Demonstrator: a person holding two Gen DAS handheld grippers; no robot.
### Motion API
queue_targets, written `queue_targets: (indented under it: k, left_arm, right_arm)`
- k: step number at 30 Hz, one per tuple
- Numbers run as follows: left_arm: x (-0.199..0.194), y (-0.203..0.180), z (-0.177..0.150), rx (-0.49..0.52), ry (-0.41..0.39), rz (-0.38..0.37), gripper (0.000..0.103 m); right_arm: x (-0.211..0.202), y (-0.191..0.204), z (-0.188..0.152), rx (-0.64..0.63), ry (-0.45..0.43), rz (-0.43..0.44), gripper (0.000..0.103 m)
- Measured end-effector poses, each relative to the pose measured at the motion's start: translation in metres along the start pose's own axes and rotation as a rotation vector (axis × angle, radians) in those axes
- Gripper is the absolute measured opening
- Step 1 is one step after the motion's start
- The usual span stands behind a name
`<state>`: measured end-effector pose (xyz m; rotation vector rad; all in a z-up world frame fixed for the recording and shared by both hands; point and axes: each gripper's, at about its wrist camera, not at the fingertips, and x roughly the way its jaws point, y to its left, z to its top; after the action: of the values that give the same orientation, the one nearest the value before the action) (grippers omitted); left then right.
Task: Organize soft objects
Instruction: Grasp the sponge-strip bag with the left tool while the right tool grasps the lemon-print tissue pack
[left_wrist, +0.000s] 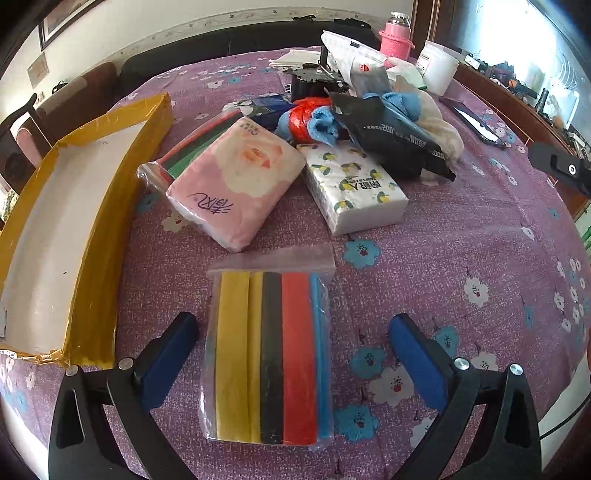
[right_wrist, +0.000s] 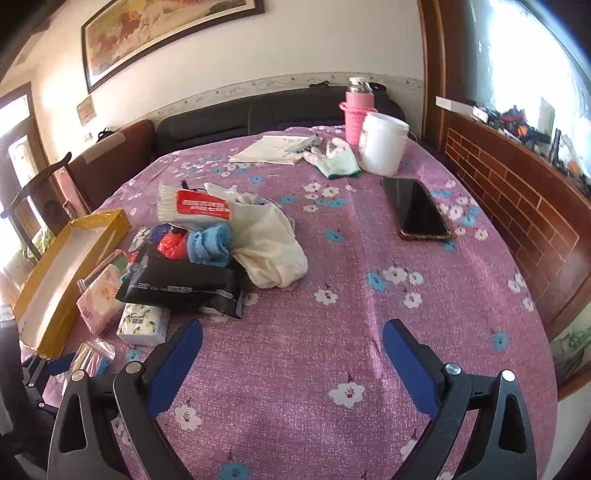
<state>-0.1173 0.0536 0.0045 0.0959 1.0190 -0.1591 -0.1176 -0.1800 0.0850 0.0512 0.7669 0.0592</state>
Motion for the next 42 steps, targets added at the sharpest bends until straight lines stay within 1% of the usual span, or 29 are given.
queue_targets:
  k: [4,7,10,12,15,18,19,20,22,25,28,30,32,34,36,38,42]
  left_arm:
    - [-0.001,0.0,-0.002,0.0,-0.016,0.0,0.103]
    - [-0.001,0.0,-0.004,0.003,-0.03,0.001,0.103]
    - [-0.001,0.001,-0.004,0.003,-0.037,0.0,0.103]
    - [-0.002,0.001,-0.007,0.011,-0.046,-0.006,0.103]
    - [-0.004,0.002,-0.011,0.02,-0.071,-0.012,0.103]
    - [-0.004,0.001,-0.011,0.018,-0.08,-0.011,0.103]
    - [-0.005,0.001,-0.011,0.017,-0.085,-0.01,0.103]
    - [-0.005,0.001,-0.012,0.015,-0.09,-0.009,0.103]
    - [-0.006,0.0,-0.013,0.007,-0.097,-0.004,0.103]
    - [-0.007,-0.001,-0.016,-0.009,-0.102,0.014,0.103]
    - [-0.009,-0.003,-0.019,-0.003,-0.098,0.015,0.103]
    - [-0.009,-0.004,-0.018,0.011,-0.086,0.008,0.103]
    - [-0.008,-0.004,-0.016,0.028,-0.068,-0.008,0.103]
    - [-0.007,-0.004,-0.012,0.046,-0.04,-0.027,0.103]
    - [-0.006,-0.006,-0.009,0.071,-0.022,-0.037,0.103]
    - [-0.004,-0.007,-0.007,0.074,-0.016,-0.042,0.103]
    - [-0.005,-0.008,-0.008,0.068,-0.039,-0.04,0.103]
  right_arm:
    - [0.006,0.023,0.01,-0.068,0.006,0.009,0.1]
    - [0.014,0.04,0.012,-0.096,0.032,0.039,0.1]
    - [0.028,0.052,0.012,-0.079,0.09,0.101,0.1]
    - [0.036,0.06,0.012,-0.077,0.116,0.127,0.1]
    - [0.045,0.08,0.011,-0.136,0.141,0.154,0.1]
    - [0.063,0.102,0.012,-0.188,0.199,0.172,0.1]
    - [0.069,0.106,0.013,-0.189,0.22,0.177,0.096]
    - [0.076,0.11,0.014,-0.188,0.248,0.188,0.09]
    - [0.089,0.118,0.016,-0.175,0.311,0.218,0.084]
    - [0.103,0.128,0.018,-0.171,0.358,0.235,0.082]
    - [0.113,0.139,0.019,-0.187,0.382,0.221,0.082]
    - [0.12,0.144,0.018,-0.189,0.407,0.223,0.078]
    - [0.121,0.147,0.018,-0.208,0.405,0.195,0.068]
    - [0.12,0.149,0.017,-0.229,0.408,0.176,0.061]
    - [0.119,0.148,0.017,-0.236,0.419,0.172,0.06]
    - [0.118,0.148,0.018,-0.241,0.427,0.17,0.059]
    - [0.119,0.15,0.017,-0.258,0.426,0.167,0.058]
